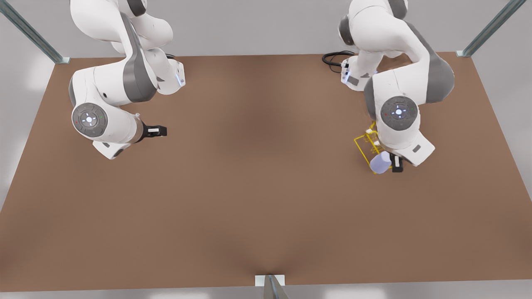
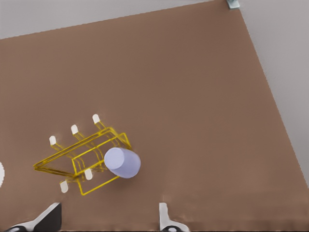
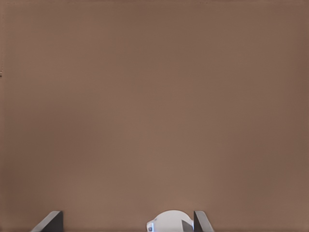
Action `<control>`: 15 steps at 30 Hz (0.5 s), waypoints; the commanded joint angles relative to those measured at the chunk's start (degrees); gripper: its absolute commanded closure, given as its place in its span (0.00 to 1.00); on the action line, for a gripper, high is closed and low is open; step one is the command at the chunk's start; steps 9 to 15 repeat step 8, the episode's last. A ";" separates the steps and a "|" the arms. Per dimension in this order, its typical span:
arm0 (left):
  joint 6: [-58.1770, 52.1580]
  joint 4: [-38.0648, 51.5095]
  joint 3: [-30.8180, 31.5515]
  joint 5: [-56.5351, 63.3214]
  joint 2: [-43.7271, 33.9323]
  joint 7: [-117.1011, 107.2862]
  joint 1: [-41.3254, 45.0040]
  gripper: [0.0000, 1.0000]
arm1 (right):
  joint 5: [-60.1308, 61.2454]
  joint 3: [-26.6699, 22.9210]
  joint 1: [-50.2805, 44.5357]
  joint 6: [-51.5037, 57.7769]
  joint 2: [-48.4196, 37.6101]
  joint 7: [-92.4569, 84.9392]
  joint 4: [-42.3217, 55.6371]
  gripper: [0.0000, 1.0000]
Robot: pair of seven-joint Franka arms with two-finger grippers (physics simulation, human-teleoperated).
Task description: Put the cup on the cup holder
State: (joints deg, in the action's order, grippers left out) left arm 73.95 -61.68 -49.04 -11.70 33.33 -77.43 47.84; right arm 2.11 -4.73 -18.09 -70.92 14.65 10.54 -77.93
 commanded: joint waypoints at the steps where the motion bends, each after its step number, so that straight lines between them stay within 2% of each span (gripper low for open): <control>1: -13.15 1.32 39.71 14.81 -10.19 70.51 -23.62 0.00 | 0.00 -0.01 -0.02 0.08 -0.07 0.18 0.06 0.00; 2: -3.85 -9.13 54.83 20.31 -16.78 64.88 -33.16 0.00 | 0.00 -0.01 -0.02 0.16 -0.07 0.18 0.15 0.00; 3: -1.70 -11.36 54.75 15.31 -17.86 60.12 -33.25 0.00 | 0.09 -0.01 0.07 0.16 -0.07 0.18 0.15 0.00; 5: -9.70 -5.82 55.01 13.29 -16.71 62.83 -32.90 0.00 | 0.09 -0.01 -0.02 0.08 -0.07 0.18 0.15 0.00; 15: -10.32 -5.73 55.01 12.84 -16.72 65.30 -33.08 0.00 | 0.00 -0.01 0.07 0.16 -0.07 0.18 0.24 0.00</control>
